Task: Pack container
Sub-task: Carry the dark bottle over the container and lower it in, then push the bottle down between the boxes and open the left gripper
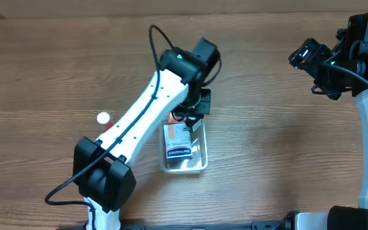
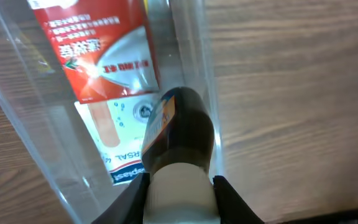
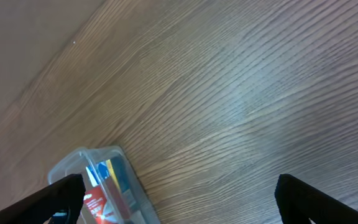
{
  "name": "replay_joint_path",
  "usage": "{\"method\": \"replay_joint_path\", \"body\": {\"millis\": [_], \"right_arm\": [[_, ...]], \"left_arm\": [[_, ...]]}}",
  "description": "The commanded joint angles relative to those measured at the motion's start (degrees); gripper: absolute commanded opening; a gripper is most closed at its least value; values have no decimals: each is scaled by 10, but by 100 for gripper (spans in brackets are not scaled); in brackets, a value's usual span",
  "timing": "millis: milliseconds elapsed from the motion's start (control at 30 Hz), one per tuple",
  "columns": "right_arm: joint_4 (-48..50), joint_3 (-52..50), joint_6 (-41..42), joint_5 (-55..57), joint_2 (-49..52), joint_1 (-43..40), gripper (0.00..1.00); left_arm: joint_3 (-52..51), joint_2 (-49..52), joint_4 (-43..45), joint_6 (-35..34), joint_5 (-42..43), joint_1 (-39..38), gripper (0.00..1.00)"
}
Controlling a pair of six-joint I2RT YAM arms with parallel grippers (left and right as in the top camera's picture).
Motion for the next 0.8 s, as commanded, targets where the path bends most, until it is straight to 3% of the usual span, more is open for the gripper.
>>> {"method": "replay_joint_path", "body": {"millis": [0, 433, 633, 767], "right_arm": [[2, 5, 0, -5, -1, -1, 100], [2, 5, 1, -5, -1, -1, 100], [2, 5, 0, -5, -1, -1, 100], [2, 5, 1, -5, -1, -1, 100]], "left_arm": [[3, -14, 2, -23, -3, -26, 22], [-33, -13, 36, -80, -92, -36, 23], [-89, -13, 97, -62, -83, -36, 23], [-106, -13, 101, -99, -84, -33, 18]]}}
